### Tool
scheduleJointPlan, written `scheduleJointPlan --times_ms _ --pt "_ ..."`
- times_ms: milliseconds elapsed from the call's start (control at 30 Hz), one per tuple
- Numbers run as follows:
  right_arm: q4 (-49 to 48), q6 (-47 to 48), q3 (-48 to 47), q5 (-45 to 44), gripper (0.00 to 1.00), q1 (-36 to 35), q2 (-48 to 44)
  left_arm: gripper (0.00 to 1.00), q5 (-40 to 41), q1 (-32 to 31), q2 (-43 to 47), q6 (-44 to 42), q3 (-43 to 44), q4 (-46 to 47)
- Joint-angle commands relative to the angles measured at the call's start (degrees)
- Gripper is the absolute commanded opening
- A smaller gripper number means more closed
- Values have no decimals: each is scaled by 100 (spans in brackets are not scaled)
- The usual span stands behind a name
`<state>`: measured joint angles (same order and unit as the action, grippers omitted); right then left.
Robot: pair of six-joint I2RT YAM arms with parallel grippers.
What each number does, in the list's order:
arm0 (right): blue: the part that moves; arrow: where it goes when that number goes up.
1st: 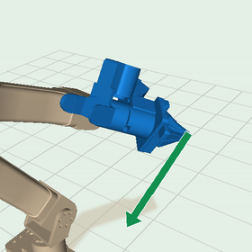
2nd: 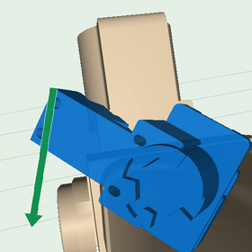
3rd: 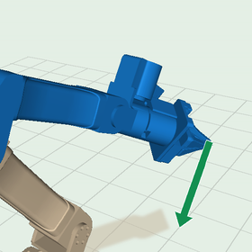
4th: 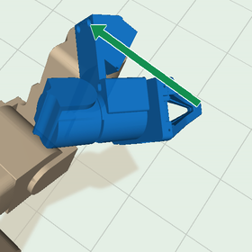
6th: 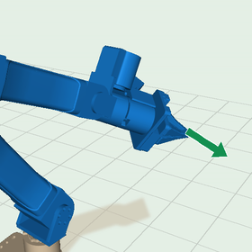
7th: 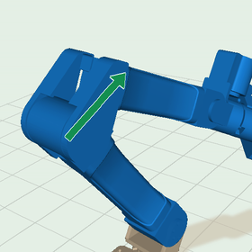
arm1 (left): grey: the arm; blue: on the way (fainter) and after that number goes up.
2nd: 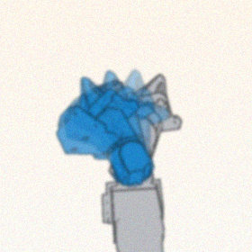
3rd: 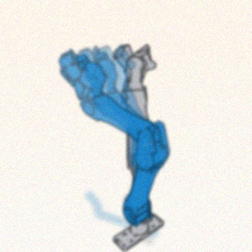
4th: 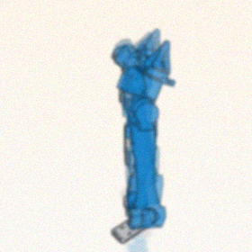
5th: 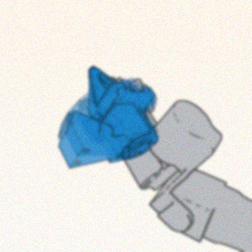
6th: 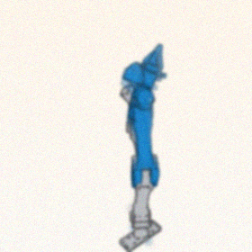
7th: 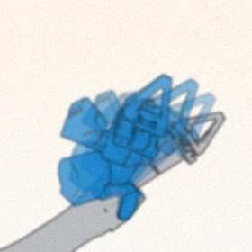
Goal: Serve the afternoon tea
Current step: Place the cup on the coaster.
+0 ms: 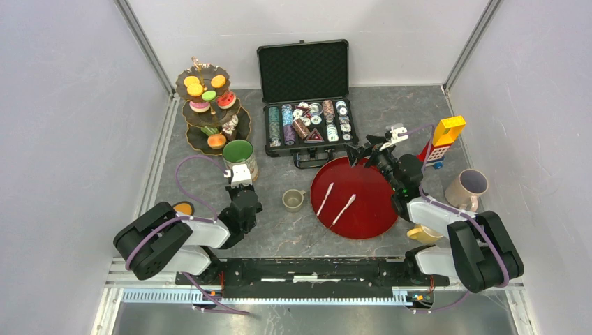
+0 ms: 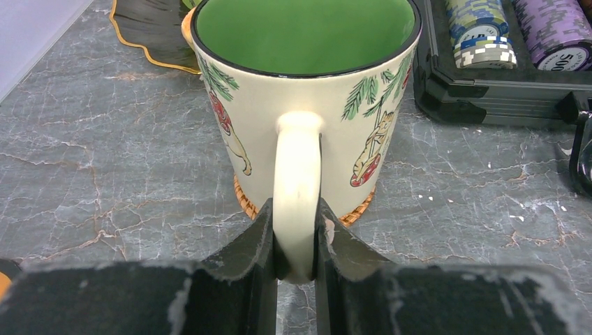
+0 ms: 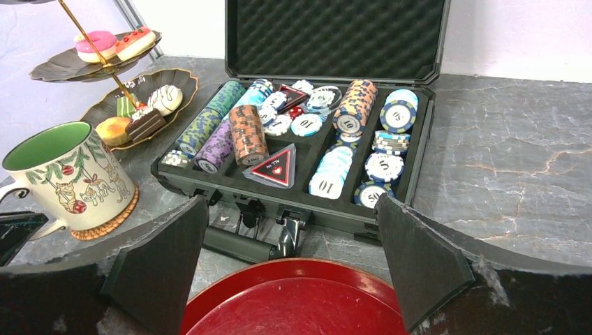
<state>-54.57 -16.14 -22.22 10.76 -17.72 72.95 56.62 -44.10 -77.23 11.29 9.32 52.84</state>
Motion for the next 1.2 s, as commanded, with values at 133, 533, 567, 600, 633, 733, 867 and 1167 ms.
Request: scheduleJointPlan --times_ms 133,533,567,600,633,733,867,1167 --pt "-423 -139 15 147 98 66 38 2 358 33 75 310 141 1022" --pt "-597 -273 79 212 98 119 66 10 548 50 91 659 144 738" --pt "-606 -267 77 231 98 120 64 11 560 57 101 671 140 729" --pt "-608 -279 77 232 98 125 76 11 578 59 106 694 133 716" --pt "-608 -282 74 233 98 130 70 12 579 67 112 714 131 685" --pt "-625 -283 94 236 98 139 56 20 593 77 130 786 149 557" --pt "-660 -308 108 252 98 148 56 24 580 77 152 818 166 490" --pt "-731 -343 127 314 98 171 70 41 559 77 307 919 219 181"
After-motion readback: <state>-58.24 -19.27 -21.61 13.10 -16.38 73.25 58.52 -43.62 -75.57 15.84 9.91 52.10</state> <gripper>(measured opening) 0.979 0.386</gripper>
